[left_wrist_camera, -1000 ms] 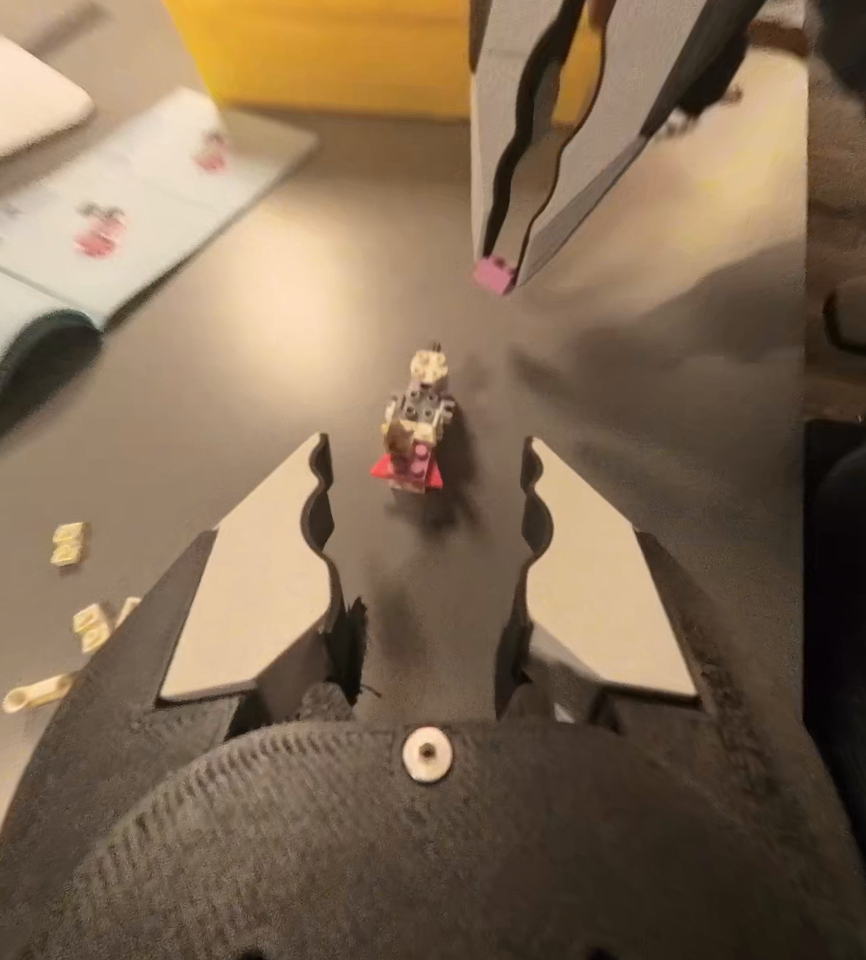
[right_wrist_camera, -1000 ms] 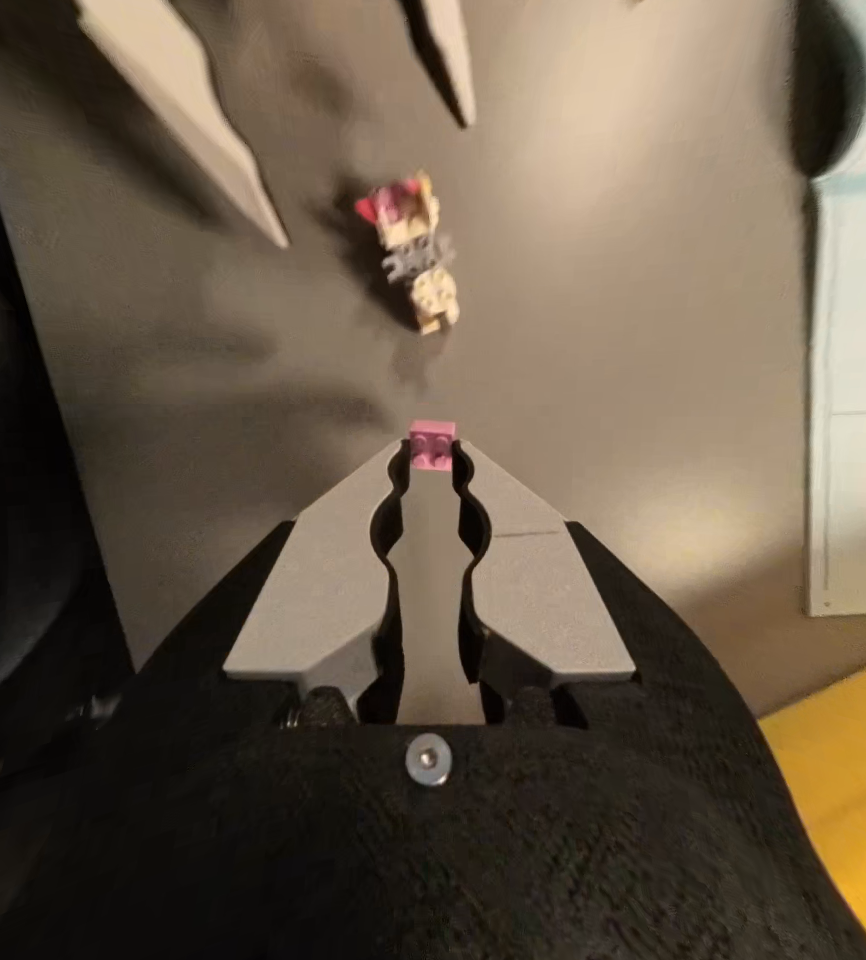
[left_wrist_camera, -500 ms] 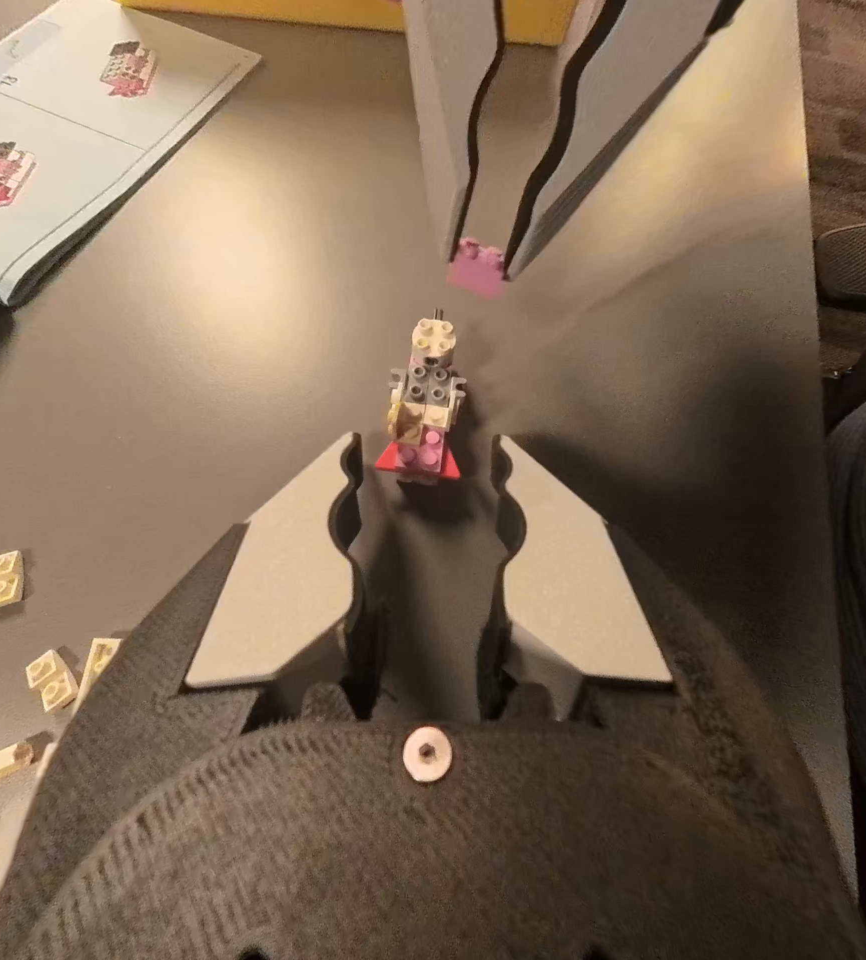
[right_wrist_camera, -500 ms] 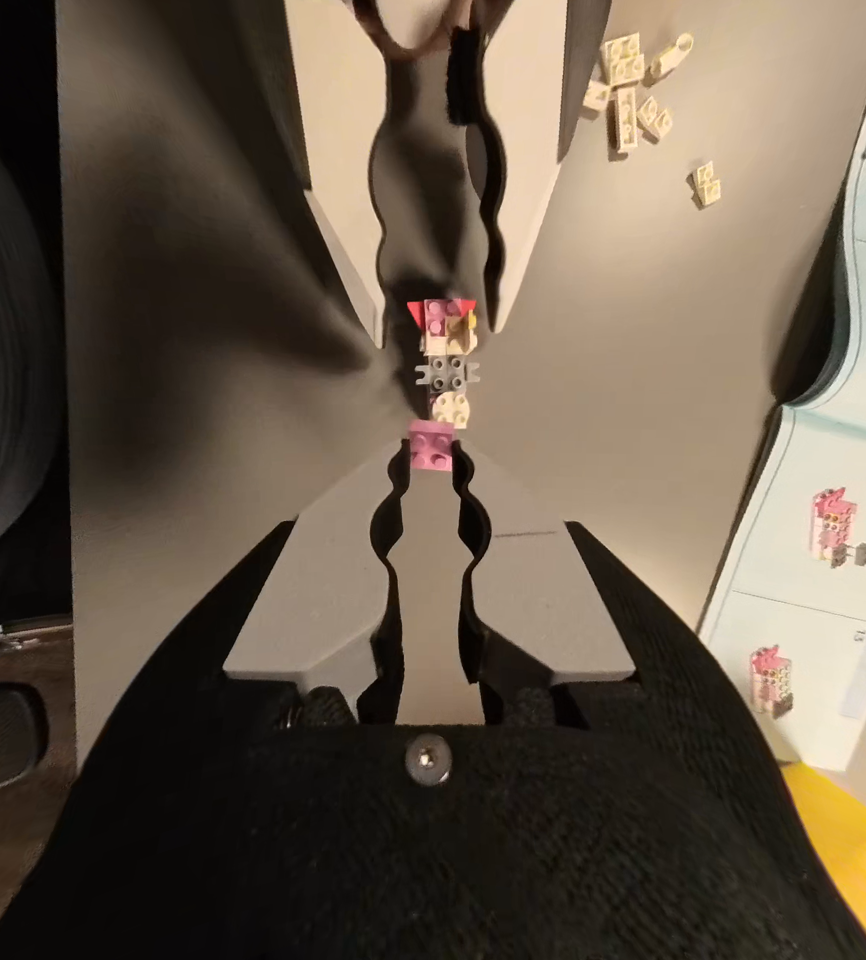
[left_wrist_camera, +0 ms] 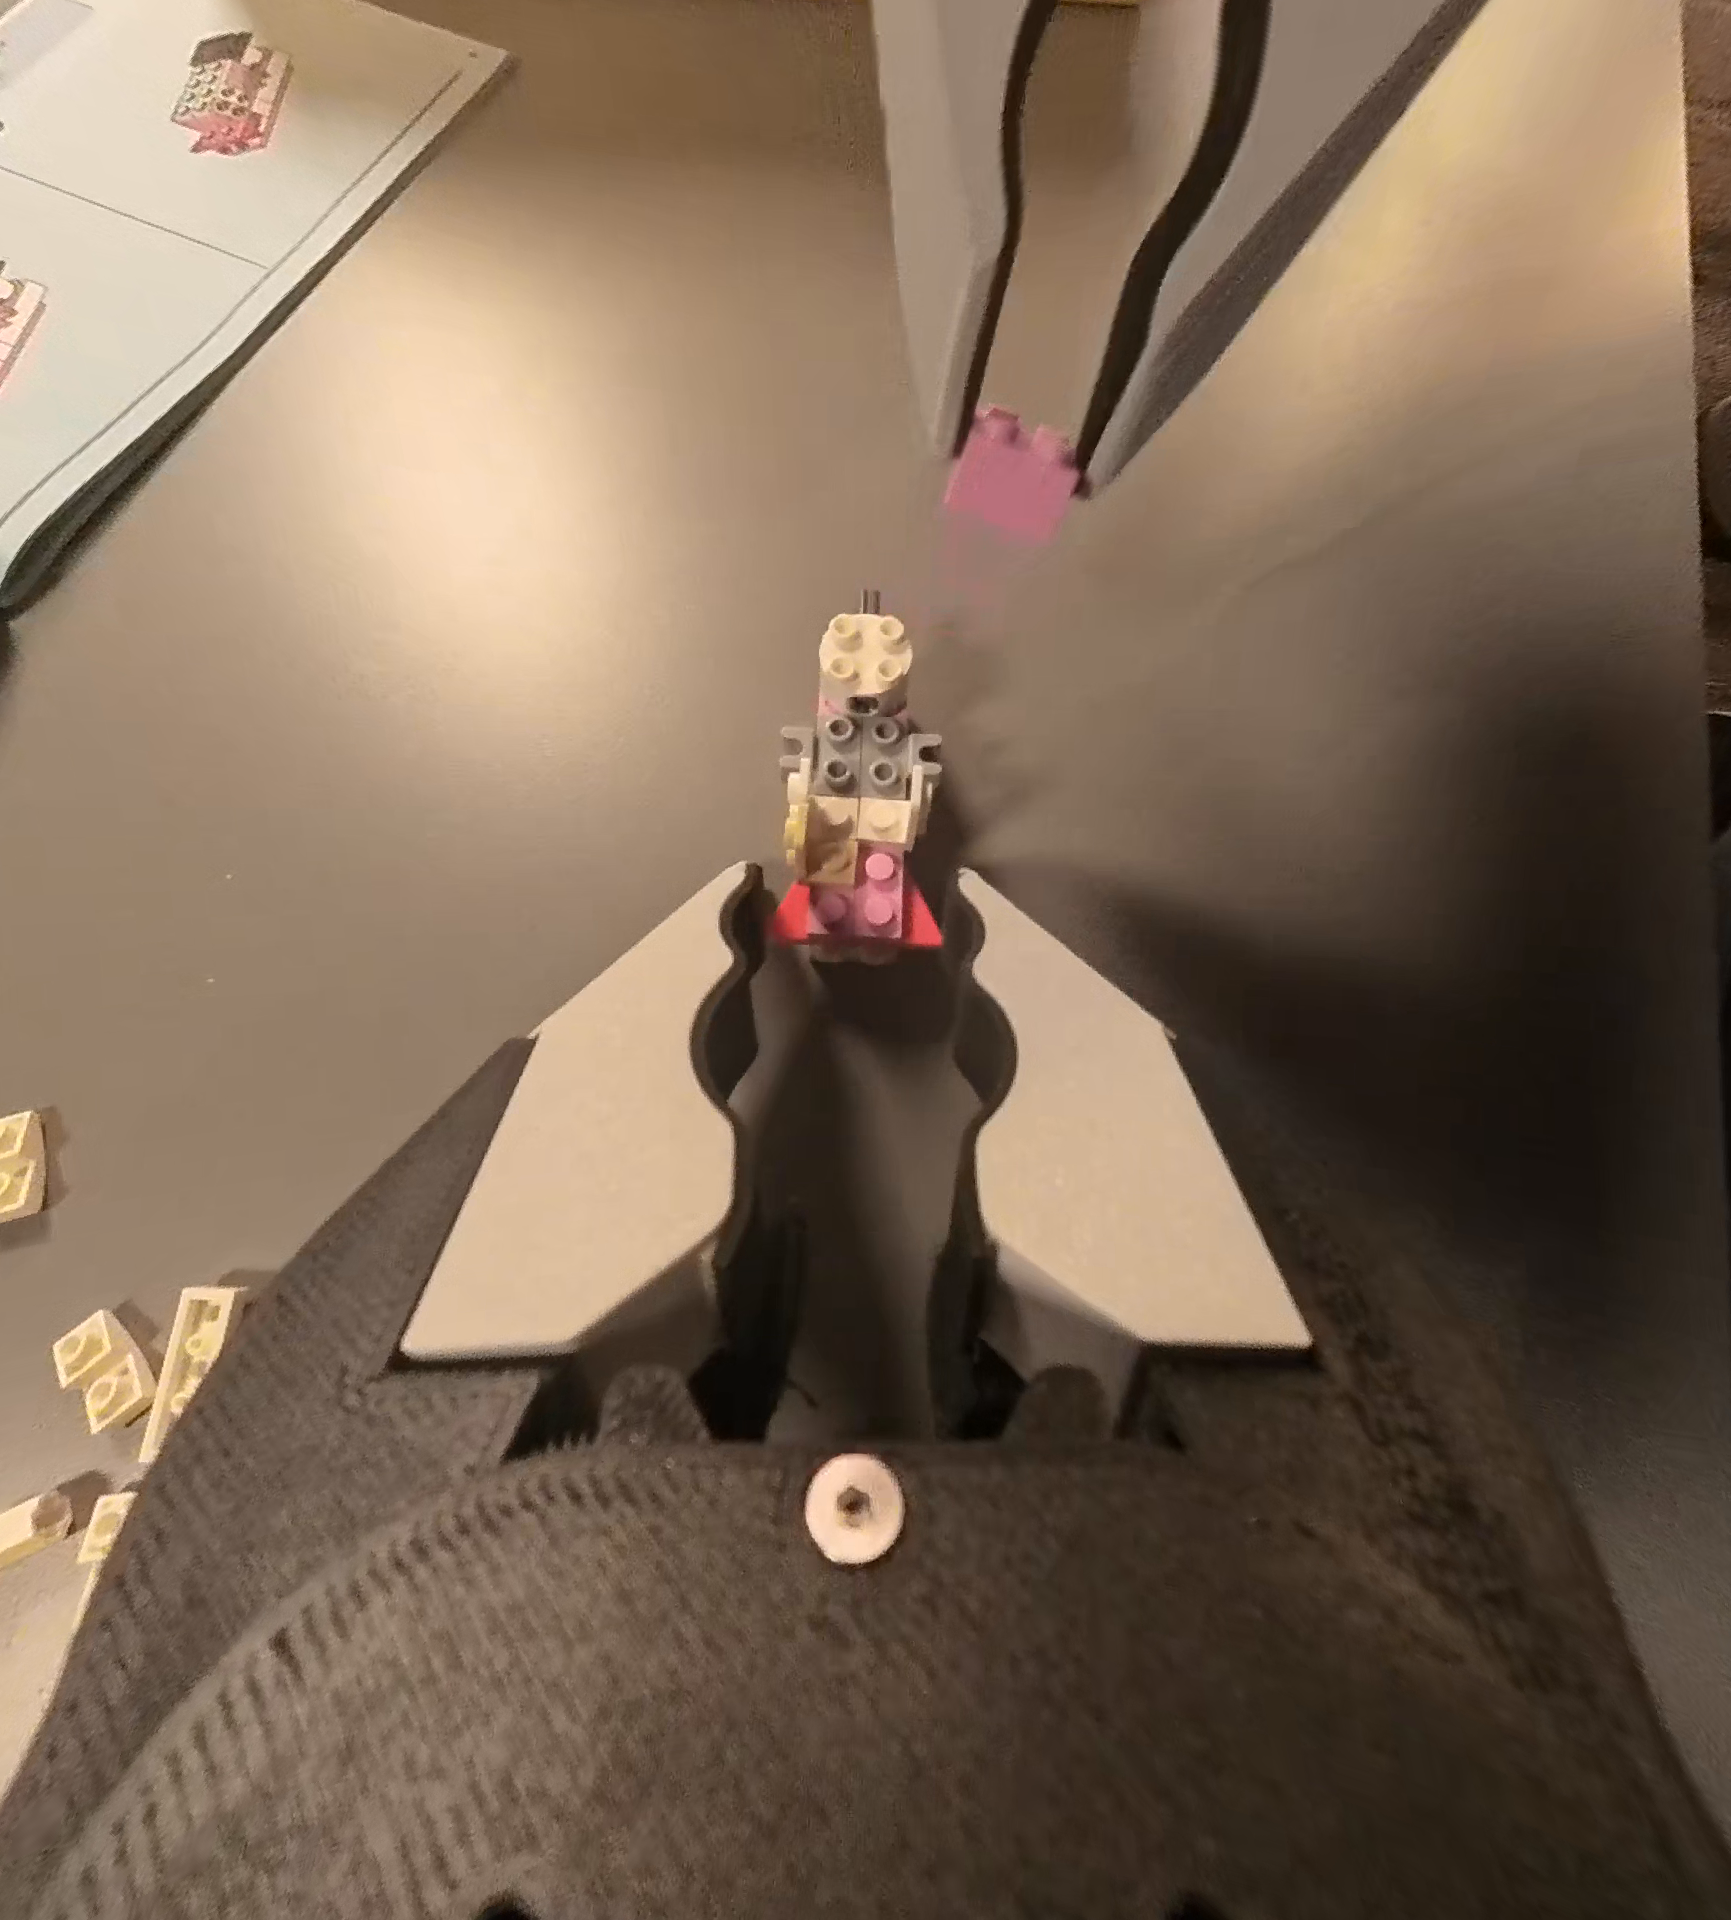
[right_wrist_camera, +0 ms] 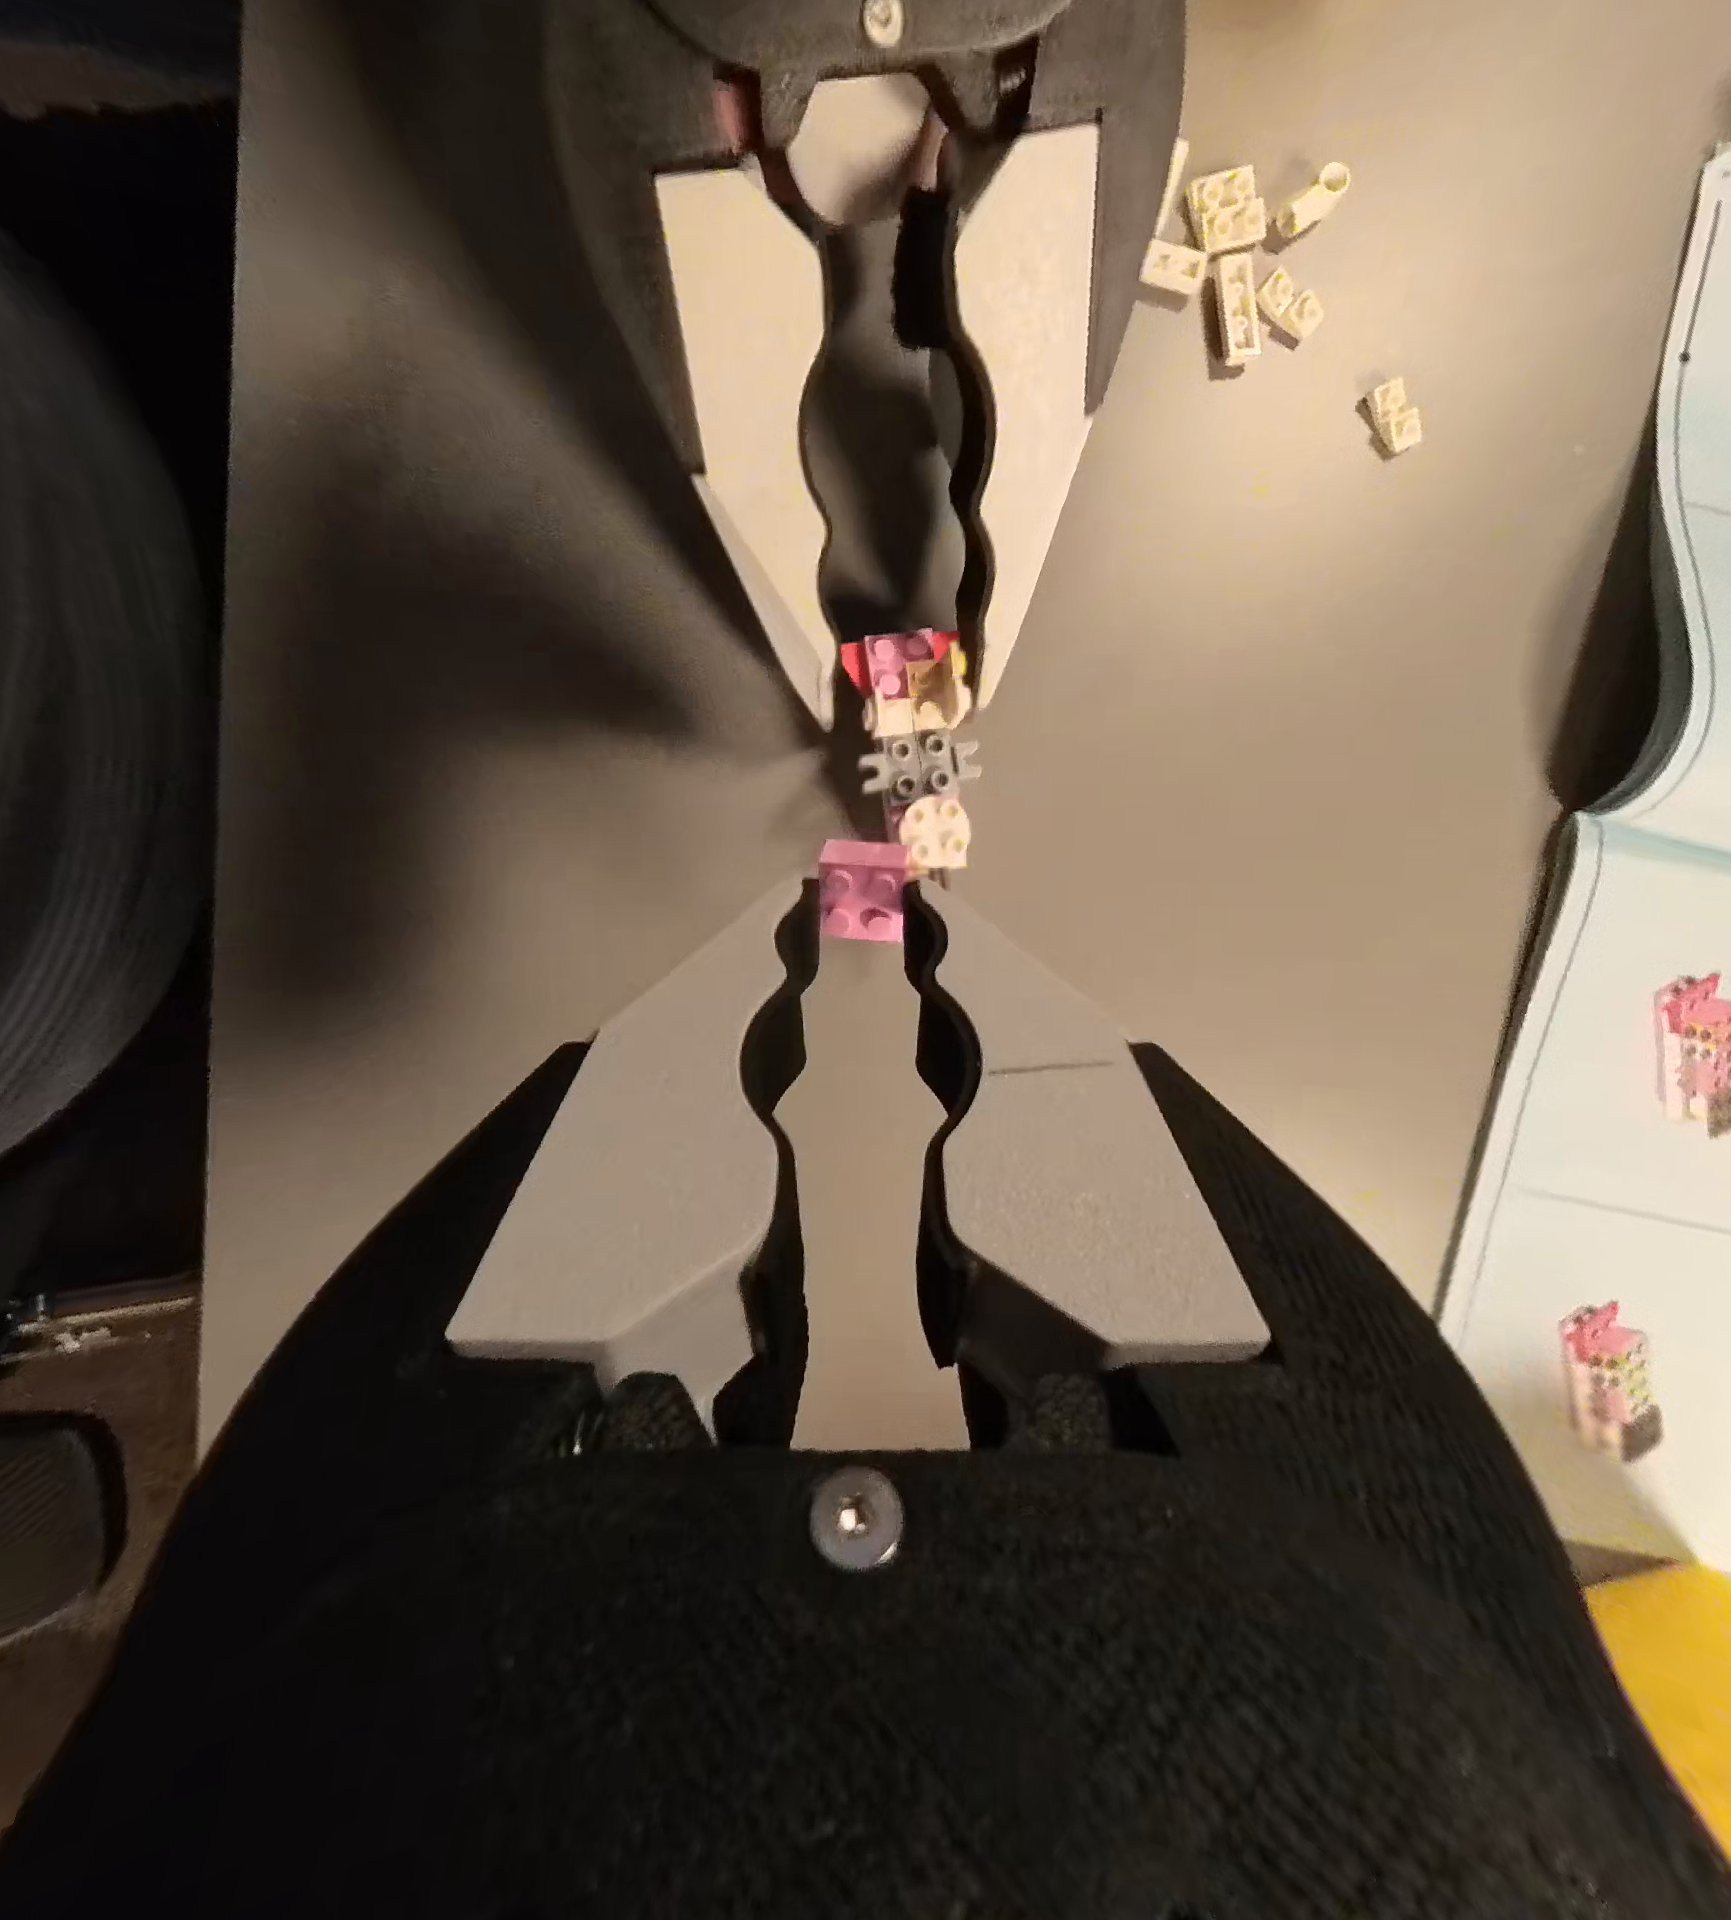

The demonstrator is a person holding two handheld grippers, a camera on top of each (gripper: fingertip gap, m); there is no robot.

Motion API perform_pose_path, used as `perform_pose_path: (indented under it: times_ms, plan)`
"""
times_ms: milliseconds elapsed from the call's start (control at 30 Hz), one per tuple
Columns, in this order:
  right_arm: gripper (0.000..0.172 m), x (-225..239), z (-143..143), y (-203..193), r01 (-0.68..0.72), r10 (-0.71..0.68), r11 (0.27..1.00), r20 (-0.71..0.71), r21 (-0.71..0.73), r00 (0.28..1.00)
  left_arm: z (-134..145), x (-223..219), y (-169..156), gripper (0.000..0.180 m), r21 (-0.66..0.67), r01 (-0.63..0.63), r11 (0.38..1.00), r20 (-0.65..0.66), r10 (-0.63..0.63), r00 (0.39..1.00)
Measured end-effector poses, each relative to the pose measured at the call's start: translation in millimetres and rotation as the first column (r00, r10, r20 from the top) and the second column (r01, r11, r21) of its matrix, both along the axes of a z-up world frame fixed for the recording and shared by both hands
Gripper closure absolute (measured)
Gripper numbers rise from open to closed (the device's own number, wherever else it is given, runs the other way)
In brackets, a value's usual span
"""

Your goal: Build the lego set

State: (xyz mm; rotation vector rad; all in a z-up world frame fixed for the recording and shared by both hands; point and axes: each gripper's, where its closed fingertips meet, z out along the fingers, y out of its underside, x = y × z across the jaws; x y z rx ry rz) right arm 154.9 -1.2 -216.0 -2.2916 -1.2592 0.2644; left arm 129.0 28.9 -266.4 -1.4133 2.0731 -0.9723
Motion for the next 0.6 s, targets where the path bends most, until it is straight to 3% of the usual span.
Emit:
perform_pose_path:
  times_ms: [233, 600]
  plan:
    - [0.158, 13, -9, -14, 0.077, -0.078, 0.997, -0.008, -0.027, 0.997, 0, 0, -1, 0.148, -0.018, 0.007, 1.000, -0.006, -0.007, 1.000]
    - [0.158, 10, -26, -21, 0.072, -0.072, 0.993, 0.001, -0.093, 0.997, 1, 0, -1, 0.148, -0.035, 0.007, 0.999, -0.010, -0.007, 1.000]
